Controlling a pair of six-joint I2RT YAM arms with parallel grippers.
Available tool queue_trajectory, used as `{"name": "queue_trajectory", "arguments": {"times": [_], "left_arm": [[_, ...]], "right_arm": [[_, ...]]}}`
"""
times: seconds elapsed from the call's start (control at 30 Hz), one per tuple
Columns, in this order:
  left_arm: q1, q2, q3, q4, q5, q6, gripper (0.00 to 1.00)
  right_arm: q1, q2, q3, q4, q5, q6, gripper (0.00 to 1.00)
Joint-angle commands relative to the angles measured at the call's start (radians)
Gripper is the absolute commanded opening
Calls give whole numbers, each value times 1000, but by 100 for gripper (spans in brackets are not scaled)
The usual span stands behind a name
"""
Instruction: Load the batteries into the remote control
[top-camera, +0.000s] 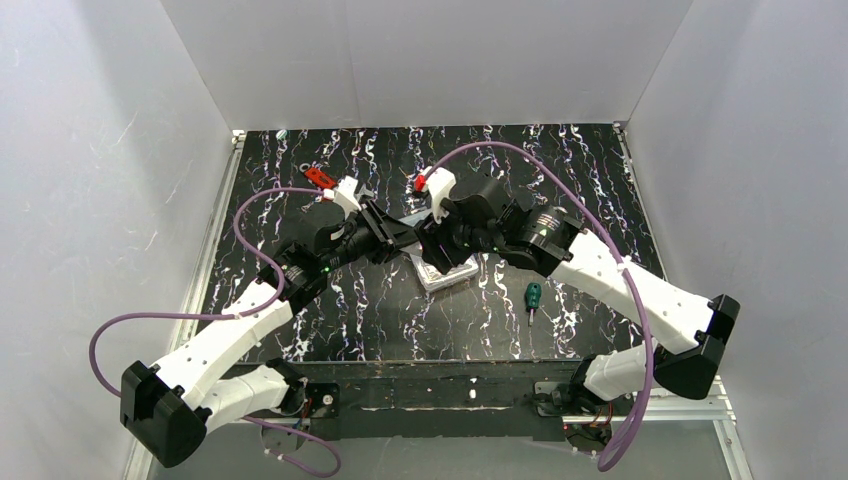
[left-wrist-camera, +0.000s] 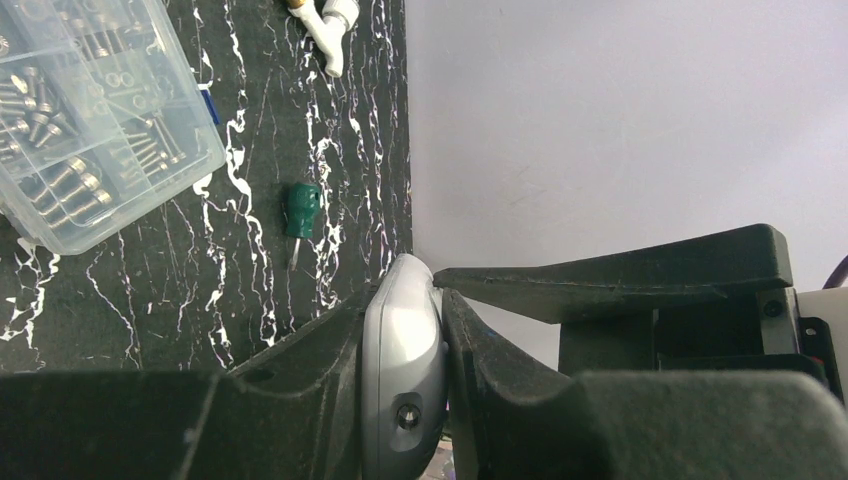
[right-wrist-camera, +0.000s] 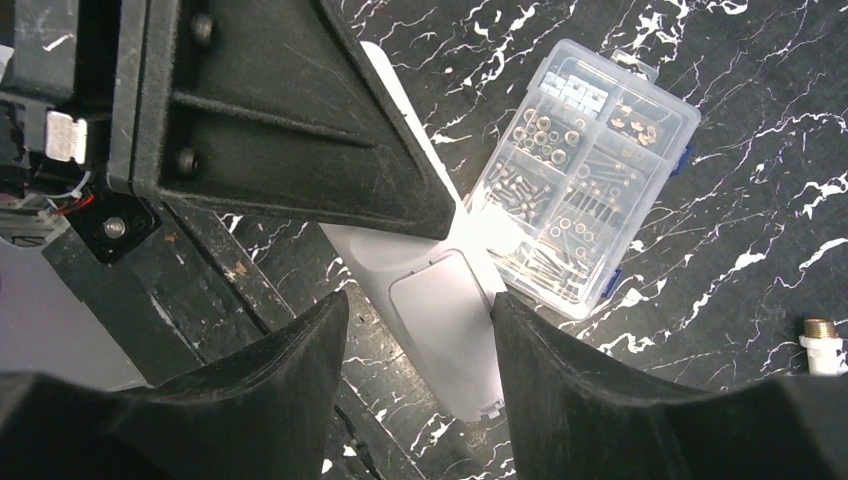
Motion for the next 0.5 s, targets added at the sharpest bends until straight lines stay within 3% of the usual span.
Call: {"name": "queue_trajectory", "arguments": {"times": [0.0,0.47], "left_arm": [[-10,-15,38,67,63,-12,0],[-10,-6,13,125,80,-22,0]], "right_arm": [[-1,-49,42,87,16,21,64],[-2,-163,20,144,55,81,65]]}}
